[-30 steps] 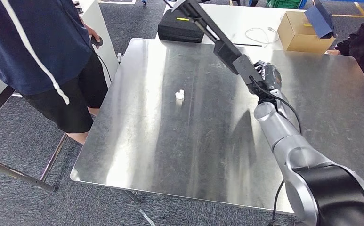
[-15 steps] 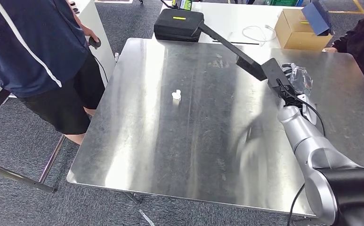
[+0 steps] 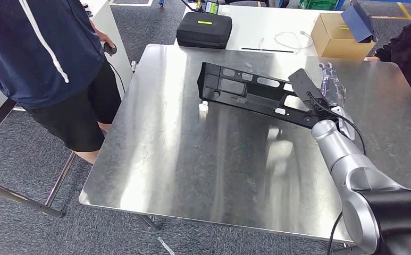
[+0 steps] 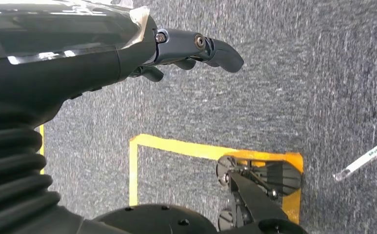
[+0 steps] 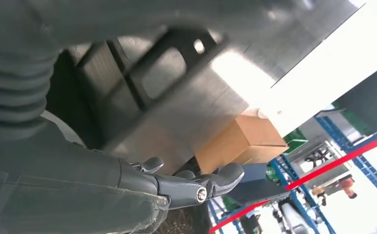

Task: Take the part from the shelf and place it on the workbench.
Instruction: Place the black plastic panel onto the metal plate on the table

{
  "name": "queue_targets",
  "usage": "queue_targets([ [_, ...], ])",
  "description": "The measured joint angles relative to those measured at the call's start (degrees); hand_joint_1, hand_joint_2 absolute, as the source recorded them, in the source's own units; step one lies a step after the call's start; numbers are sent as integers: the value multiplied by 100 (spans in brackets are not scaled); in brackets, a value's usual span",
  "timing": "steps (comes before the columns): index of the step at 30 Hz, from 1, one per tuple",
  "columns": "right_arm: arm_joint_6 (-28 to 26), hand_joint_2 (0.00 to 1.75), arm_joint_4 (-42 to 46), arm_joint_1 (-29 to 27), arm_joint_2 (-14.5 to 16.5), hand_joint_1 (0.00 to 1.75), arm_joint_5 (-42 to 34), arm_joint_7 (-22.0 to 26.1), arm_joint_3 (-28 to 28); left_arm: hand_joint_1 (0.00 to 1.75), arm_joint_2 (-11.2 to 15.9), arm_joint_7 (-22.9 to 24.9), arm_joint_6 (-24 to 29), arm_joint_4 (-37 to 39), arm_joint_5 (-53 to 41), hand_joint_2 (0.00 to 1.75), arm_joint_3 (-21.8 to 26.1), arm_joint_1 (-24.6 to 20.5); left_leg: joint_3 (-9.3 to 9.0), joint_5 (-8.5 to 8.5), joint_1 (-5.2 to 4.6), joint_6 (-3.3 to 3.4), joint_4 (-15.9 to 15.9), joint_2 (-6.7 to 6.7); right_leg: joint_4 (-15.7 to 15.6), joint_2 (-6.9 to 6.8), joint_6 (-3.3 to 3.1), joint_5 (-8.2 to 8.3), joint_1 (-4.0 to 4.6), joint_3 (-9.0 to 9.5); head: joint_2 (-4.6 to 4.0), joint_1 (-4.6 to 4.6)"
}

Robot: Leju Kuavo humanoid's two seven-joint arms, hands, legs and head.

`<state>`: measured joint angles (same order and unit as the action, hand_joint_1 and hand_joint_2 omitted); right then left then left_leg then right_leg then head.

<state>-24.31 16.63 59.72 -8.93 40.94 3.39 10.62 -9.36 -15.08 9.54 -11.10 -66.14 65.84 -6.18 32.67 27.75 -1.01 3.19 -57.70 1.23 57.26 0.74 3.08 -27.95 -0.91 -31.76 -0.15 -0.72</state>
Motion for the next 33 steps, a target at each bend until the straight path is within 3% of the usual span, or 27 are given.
queue_targets([
  [7,797,0,1,33,22,0,808,84,316,0,15,2,2,0,-26,0,-29,0,-10,0,-3,0,-2,0,-1,-1,1,1,-2,10,0,-2],
  [16,1196,0,11,126,91,0,787,312,596,0,22,40,-3,0,-23,0,-51,3,-23,0,-3,0,-2,3,0,-7,1,0,-1,28,0,-1],
  [18,1591,0,40,137,182,0,130,782,456,0,20,72,0,0,-1,0,-51,4,-26,0,-3,0,-1,2,0,-6,1,0,-1,30,0,0],
  [20,2351,0,101,125,325,0,-842,1440,105,0,19,102,4,1,37,0,-50,4,-30,0,-3,0,-1,-1,0,-6,1,0,-1,31,0,-1],
  [23,4343,0,299,-50,575,0,-2490,2285,-558,0,18,128,13,2,101,0,-43,15,-42,2,1,-2,-1,2,-1,-6,0,-1,1,43,0,-1],
  [25,5611,0,629,-395,736,0,-3657,2507,-854,0,17,149,39,2,147,0,-24,26,-53,5,4,-6,0,6,-2,-9,-1,-3,3,55,0,-1],
  [26,5997,0,862,-630,805,0,-4199,2512,-911,0,16,163,63,2,175,0,-10,29,-58,7,6,-8,0,10,-2,-13,-2,-5,4,61,0,-1],
  [29,6346,0,1896,-1577,905,0,-5449,2489,-777,0,7,228,170,3,268,0,56,36,-65,12,6,-15,3,28,-7,-31,-4,-9,6,74,0,1],
  [33,5978,0,3820,-3120,862,0,-5977,2665,-127,0,-4,299,280,4,356,0,164,76,-69,26,6,-32,5,21,-13,-26,-7,-11,7,77,0,-1],
])
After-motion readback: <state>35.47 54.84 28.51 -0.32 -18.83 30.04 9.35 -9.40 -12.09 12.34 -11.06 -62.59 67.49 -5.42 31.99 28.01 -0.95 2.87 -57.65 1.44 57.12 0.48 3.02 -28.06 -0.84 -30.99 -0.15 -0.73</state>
